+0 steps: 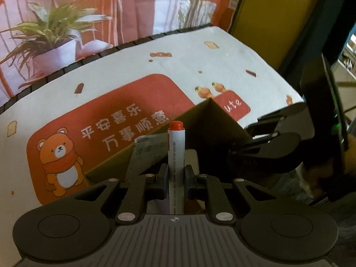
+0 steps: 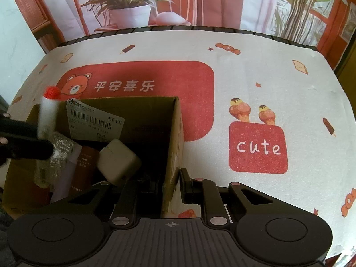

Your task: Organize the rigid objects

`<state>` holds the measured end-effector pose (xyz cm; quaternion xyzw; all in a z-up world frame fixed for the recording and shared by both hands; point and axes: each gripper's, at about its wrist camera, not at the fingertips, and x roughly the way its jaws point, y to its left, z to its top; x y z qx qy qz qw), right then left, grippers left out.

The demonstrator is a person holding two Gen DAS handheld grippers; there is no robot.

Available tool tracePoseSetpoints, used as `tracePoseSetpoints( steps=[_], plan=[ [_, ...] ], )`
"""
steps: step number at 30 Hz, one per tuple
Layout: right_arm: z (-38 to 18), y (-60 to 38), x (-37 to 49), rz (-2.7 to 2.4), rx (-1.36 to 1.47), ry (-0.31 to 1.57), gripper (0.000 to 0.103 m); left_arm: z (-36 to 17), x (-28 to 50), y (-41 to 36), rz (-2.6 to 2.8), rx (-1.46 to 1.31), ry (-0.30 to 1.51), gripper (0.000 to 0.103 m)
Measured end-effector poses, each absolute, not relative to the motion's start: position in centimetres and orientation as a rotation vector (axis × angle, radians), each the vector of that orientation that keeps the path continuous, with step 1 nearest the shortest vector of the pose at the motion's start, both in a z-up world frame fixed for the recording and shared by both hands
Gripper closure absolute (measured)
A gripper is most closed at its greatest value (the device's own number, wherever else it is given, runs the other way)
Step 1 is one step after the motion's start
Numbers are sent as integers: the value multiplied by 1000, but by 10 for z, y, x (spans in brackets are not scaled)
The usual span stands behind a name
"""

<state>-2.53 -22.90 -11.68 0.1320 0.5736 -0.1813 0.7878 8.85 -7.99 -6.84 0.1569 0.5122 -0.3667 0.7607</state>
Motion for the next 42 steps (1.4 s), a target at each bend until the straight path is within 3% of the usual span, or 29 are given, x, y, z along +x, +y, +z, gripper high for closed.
tracePoseSetpoints(
  steps=[17,19,21,27,33,39,42],
  plan=[
    [-115,-228,-26,-390,283,1232,87,-93,85,-113,-839,436,1155,85],
    [-113,-228,-26,-392,284,1230,87,-91,84,-112,-829,437,1149,79],
    [-112,-228,-26,-392,283,1229,87,-88,84,-109,-811,426,1135,59],
    [-106,-225,-28,-393,277,1213,84,-73,84,-90,-737,344,1087,25],
    [-99,-222,-31,-397,267,1198,77,-58,83,-69,-637,258,1045,8],
    [-90,-216,-35,-399,251,1177,66,-44,77,-49,-510,185,992,4],
    [-83,-213,-37,-408,239,1153,56,-37,73,-39,-453,154,966,0]
  ],
)
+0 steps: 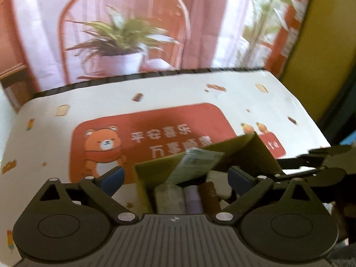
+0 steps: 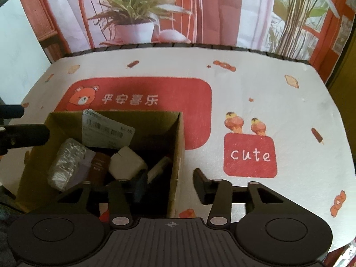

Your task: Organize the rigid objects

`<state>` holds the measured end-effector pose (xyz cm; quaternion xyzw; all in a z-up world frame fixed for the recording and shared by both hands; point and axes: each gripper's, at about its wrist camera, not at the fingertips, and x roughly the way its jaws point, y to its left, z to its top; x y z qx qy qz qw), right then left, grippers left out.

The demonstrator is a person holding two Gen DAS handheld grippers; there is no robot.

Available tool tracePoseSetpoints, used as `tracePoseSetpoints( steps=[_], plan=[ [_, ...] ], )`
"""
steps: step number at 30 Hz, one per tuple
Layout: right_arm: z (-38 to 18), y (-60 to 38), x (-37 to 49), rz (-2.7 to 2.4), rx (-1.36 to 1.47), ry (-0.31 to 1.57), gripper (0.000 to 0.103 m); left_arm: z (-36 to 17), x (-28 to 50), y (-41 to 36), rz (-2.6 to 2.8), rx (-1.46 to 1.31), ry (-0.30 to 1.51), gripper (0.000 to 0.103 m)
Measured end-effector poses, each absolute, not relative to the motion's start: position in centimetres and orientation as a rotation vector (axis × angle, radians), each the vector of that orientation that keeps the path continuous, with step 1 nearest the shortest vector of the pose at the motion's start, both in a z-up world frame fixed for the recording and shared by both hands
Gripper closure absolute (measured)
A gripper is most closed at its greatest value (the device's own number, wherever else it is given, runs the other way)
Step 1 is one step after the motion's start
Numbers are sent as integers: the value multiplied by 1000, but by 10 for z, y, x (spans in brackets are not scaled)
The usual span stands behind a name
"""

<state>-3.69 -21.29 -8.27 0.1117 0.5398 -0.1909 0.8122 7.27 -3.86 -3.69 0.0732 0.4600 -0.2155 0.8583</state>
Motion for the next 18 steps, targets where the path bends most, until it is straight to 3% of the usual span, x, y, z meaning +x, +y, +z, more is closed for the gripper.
tracePoseSetpoints(
  steps=[7,11,18],
  plan=[
    [-60,-203,-46,-421,216,1090,28,-15,53,-18,-338,129,890,0],
    [-42,-197,-55,-427,205,1034,3,-1,39,-7,-292,121,850,0],
    [-14,-186,-75,-447,209,955,0,10,14,4,-227,111,818,0]
  ],
)
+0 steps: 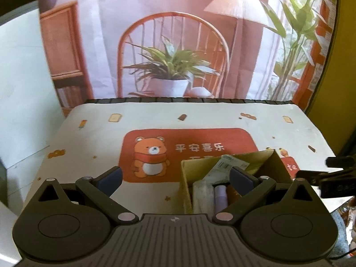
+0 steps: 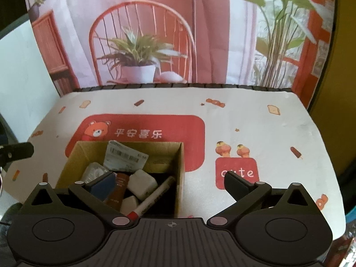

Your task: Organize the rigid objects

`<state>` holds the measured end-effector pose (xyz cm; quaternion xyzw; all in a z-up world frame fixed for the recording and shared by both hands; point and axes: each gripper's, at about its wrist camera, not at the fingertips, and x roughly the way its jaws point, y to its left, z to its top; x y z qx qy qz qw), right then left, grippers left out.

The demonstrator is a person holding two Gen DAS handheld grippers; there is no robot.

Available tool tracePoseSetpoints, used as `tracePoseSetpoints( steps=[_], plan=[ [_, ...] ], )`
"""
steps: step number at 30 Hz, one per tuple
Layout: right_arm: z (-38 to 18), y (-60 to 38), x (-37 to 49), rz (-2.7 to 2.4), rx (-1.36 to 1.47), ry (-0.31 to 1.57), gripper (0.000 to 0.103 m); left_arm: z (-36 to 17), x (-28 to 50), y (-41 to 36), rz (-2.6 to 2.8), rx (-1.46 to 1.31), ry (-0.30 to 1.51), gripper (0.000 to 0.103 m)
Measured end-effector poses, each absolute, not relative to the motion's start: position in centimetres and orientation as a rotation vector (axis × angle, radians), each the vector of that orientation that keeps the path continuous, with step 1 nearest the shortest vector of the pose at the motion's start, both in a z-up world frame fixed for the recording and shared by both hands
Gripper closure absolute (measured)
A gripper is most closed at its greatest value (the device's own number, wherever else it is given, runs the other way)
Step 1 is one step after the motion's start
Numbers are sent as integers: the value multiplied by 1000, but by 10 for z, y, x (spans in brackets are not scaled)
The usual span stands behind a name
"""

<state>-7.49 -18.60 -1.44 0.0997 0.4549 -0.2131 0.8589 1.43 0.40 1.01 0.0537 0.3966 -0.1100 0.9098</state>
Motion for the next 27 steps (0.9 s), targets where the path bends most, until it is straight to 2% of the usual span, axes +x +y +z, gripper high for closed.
tracePoseSetpoints(
  steps=[27],
  plan=[
    [19,-129,-139,-496,169,840,0,28,-60,28,-178,76,739,0]
  ],
)
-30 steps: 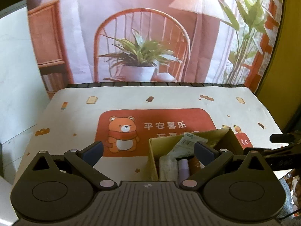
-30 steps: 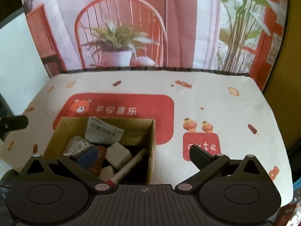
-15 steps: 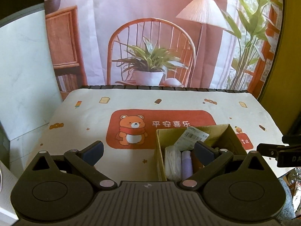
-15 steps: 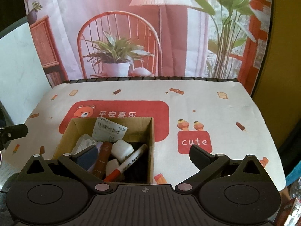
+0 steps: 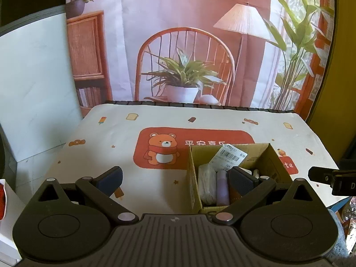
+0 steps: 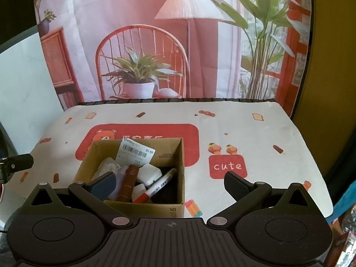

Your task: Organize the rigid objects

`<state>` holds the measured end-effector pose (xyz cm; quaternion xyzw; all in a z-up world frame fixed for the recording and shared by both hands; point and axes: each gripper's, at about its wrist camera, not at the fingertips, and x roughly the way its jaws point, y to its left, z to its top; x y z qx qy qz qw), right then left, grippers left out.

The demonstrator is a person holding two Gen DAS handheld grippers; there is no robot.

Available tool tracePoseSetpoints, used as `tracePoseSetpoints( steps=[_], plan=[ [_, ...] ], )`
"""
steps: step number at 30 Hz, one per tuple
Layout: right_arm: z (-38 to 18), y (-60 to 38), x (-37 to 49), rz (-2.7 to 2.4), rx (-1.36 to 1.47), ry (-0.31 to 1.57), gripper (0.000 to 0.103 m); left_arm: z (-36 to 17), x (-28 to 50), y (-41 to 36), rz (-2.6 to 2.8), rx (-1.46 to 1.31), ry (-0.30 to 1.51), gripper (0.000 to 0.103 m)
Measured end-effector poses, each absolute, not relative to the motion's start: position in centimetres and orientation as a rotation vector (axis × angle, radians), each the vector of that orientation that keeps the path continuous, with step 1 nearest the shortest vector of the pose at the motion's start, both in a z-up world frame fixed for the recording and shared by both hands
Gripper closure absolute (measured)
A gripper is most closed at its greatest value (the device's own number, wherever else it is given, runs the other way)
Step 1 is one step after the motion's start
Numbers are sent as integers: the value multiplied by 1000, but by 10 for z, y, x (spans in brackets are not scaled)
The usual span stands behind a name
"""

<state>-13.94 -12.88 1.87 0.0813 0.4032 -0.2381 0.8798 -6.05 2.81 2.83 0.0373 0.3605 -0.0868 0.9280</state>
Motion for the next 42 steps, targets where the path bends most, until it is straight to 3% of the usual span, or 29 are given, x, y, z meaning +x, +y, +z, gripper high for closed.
tracePoseSetpoints(
  steps=[42],
  plan=[
    [36,-87,-183,-531,128,787,0,40,-103,48,-195,121,671,0]
  ],
)
